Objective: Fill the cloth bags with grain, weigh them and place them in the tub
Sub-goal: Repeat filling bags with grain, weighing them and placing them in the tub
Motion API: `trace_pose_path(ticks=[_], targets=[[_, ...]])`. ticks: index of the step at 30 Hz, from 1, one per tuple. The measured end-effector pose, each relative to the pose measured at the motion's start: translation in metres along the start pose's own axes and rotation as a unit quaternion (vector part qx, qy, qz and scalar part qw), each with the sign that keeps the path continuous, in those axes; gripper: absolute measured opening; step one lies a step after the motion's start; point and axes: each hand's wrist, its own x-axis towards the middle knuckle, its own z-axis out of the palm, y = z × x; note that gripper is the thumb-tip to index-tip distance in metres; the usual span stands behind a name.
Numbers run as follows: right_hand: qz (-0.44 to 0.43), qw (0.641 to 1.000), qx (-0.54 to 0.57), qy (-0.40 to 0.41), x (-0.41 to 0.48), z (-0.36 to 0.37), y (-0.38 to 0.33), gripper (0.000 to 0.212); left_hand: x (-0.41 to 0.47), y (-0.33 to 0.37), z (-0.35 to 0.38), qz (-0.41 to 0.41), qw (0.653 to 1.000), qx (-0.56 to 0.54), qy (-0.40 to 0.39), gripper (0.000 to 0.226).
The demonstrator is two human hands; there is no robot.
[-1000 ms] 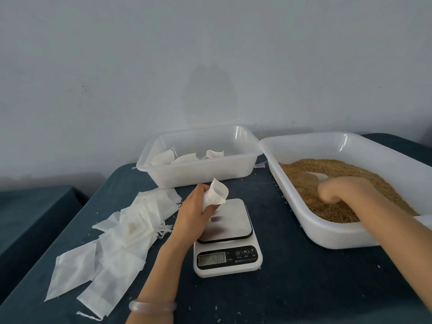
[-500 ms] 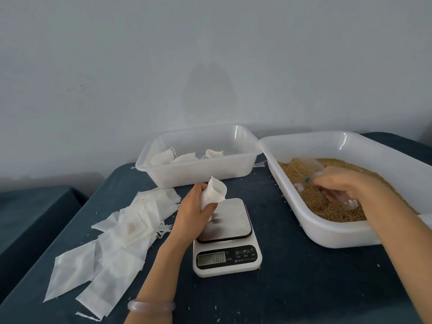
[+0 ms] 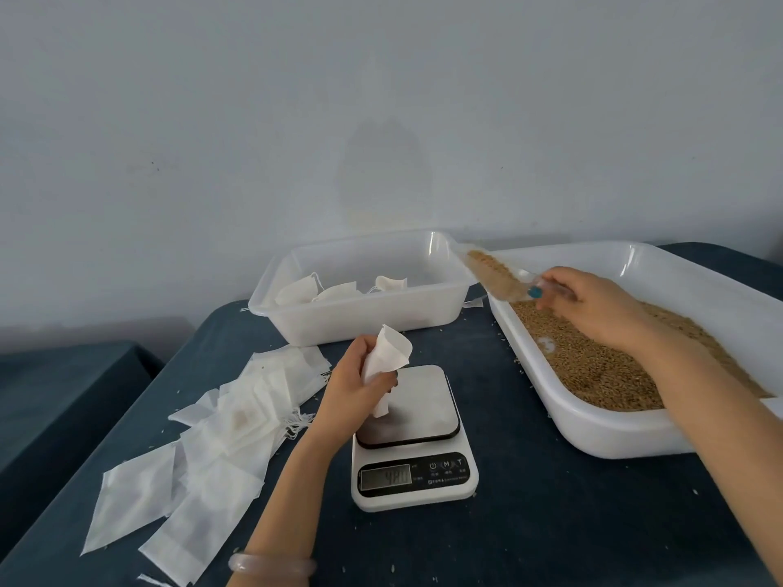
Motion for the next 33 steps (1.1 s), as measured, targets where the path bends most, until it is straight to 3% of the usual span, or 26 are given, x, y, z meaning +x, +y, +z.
trace_pose_path(ticks=[4, 8, 17, 24, 33], targets=[[-0.085, 0.995, 0.016, -0.054, 0.000, 0.009, -0.019, 0.020, -0.001, 0.001, -0.001, -0.003, 1.000, -0.012, -0.017, 0.029], [-0.142, 0.988, -0.036, -0.057, -0.001, 0.018, -0.030, 0.025, -0.001, 0.001, -0.001, -0.007, 1.000, -0.013, -0.022, 0.031], [-0.191, 0.976, -0.104, 0.010, 0.000, 0.016, -0.028, 0.024, -0.002, 0.002, -0.002, -0.001, 1.000, -0.009, -0.020, 0.033], [-0.257, 0.941, -0.210, 0.067, 0.003, 0.004, -0.044, 0.034, -0.005, 0.004, 0.004, 0.034, 0.999, 0.001, -0.037, 0.038], [-0.320, 0.907, -0.252, 0.104, 0.007, -0.003, -0.071, 0.029, -0.003, 0.001, 0.009, 0.022, 0.998, 0.003, -0.062, 0.040]])
